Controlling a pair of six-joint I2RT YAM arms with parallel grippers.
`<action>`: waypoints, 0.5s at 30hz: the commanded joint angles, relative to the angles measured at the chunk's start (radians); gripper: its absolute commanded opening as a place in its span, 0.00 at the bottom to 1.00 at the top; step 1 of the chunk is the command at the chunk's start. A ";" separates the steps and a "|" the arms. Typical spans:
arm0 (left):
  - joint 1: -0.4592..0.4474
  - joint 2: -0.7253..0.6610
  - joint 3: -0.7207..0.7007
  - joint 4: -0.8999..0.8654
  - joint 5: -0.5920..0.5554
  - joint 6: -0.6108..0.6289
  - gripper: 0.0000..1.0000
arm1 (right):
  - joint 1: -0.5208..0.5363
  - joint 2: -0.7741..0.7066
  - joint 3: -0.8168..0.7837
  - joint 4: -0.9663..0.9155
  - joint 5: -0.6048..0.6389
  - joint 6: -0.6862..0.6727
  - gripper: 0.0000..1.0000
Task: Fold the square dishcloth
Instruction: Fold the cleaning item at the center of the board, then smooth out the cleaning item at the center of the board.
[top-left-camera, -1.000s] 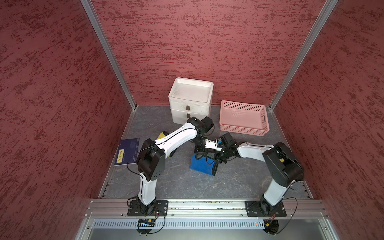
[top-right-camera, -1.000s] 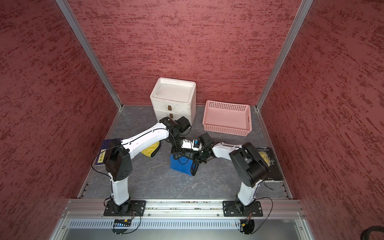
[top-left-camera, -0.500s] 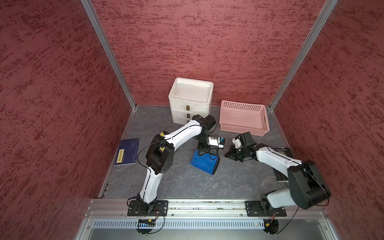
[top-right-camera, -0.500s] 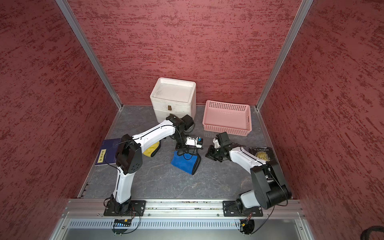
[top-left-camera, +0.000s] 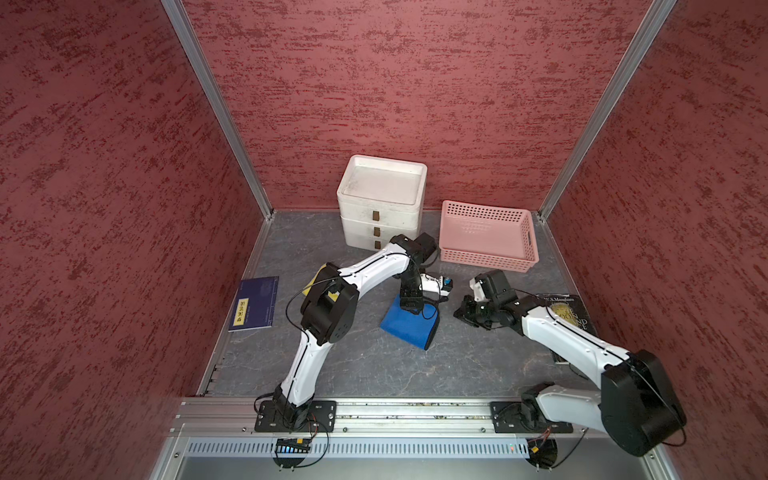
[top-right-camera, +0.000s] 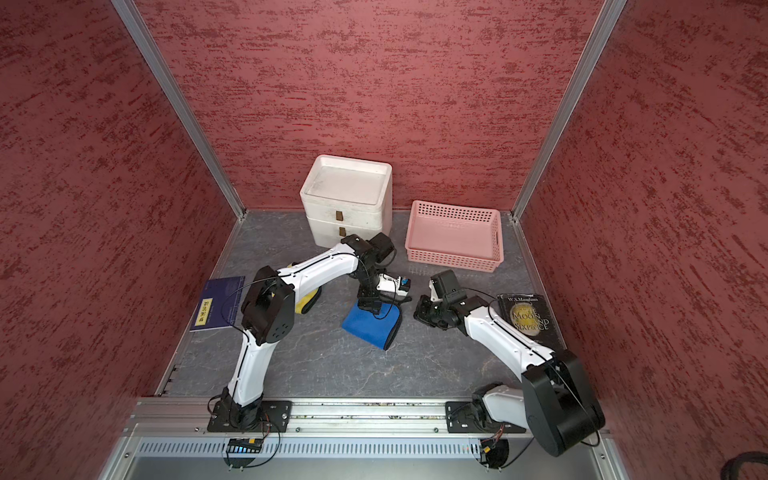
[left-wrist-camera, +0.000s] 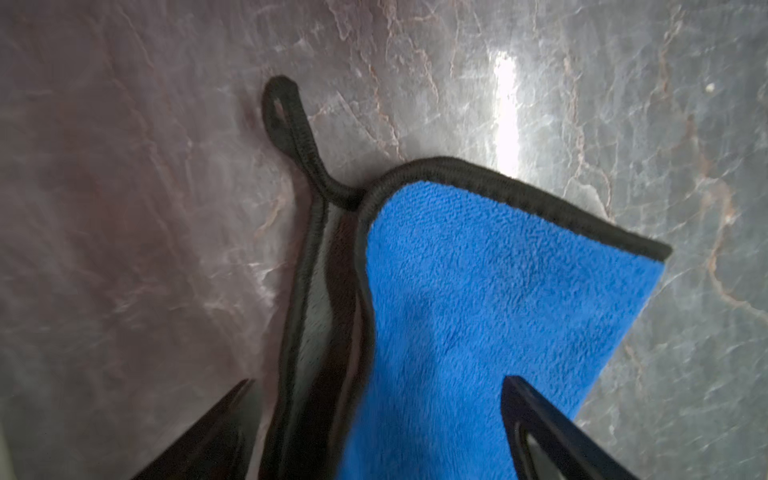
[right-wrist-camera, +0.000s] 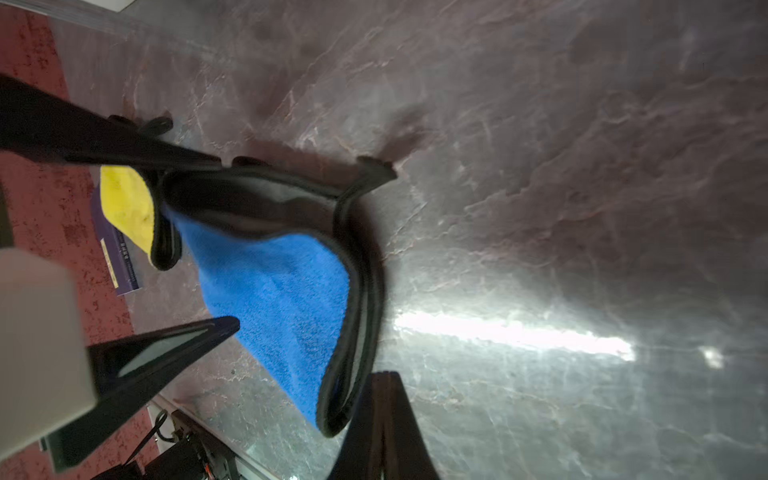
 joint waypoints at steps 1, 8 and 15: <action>0.018 -0.125 -0.016 0.025 -0.033 0.038 0.96 | 0.055 -0.031 0.029 0.026 -0.002 0.039 0.07; 0.062 -0.199 -0.206 0.150 -0.001 -0.028 0.52 | 0.120 0.165 0.059 0.266 -0.165 0.097 0.05; 0.115 -0.082 -0.201 0.240 0.110 -0.145 0.28 | 0.120 0.417 0.082 0.436 -0.245 0.125 0.03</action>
